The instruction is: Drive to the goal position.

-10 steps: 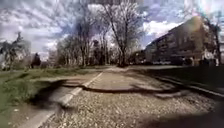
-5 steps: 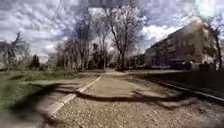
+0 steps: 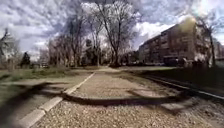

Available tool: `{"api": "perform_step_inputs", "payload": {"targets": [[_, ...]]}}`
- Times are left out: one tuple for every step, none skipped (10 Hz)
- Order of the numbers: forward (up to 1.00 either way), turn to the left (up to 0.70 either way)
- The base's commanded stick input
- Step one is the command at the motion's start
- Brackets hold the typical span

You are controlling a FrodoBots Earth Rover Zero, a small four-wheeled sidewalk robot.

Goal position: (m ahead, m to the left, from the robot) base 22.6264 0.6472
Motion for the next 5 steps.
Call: {"api": "perform_step_inputs", "payload": {"targets": [[0.7, 0.0], [0.7, 0.0], [0.7, 0.0], [0.7, 0.0], [0.7, 0.0]]}}
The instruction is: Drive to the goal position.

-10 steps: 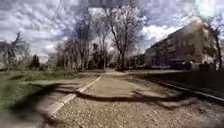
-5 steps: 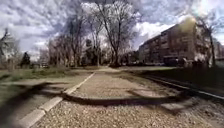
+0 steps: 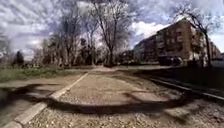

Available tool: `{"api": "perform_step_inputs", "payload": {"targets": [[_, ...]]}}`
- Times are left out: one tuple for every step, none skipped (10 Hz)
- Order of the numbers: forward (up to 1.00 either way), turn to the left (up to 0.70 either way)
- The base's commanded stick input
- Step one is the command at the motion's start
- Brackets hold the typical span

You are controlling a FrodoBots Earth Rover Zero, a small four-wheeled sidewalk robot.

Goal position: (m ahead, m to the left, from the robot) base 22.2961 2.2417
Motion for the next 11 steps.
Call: {"api": "perform_step_inputs", "payload": {"targets": [[0.7, 0.0], [0.7, 0.0], [0.7, 0.0], [0.7, 0.0], [0.7, 0.3], [0.7, 0.35], [0.7, 0.35], [0.7, 0.02], [0.7, 0.0], [0.7, 0.0], [0.7, 0.0]]}}
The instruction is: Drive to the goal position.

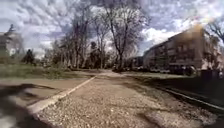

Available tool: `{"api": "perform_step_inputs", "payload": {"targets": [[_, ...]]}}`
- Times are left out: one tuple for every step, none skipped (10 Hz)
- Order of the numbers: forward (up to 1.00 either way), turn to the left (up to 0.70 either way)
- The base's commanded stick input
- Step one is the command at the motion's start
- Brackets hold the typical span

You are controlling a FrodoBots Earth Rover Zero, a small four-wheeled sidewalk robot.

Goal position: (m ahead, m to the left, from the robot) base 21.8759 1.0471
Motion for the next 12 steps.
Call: {"api": "perform_step_inputs", "payload": {"targets": [[0.7, 0.0], [0.7, 0.0], [0.7, 0.0], [0.7, 0.0], [0.7, 0.0], [0.7, 0.0], [0.7, 0.0], [0.7, 0.0], [0.7, 0.0], [0.7, 0.0], [0.7, 0.0], [0.7, 0.0]]}}
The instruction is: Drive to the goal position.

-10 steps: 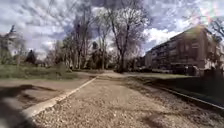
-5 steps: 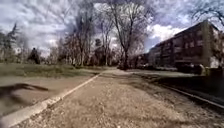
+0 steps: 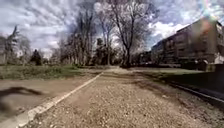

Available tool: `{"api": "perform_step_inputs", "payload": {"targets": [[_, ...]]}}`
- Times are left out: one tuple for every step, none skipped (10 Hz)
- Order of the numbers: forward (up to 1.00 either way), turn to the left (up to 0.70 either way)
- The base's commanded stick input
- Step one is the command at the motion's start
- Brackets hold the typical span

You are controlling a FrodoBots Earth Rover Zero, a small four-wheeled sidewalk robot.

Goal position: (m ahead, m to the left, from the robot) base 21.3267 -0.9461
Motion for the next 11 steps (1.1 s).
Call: {"api": "perform_step_inputs", "payload": {"targets": [[0.7, 0.0], [0.7, 0.0], [0.7, 0.0], [0.7, 0.0], [0.7, 0.0], [0.7, 0.0], [0.7, 0.0], [0.7, 0.0], [0.7, 0.0], [0.7, 0.0], [0.7, 0.0]]}}
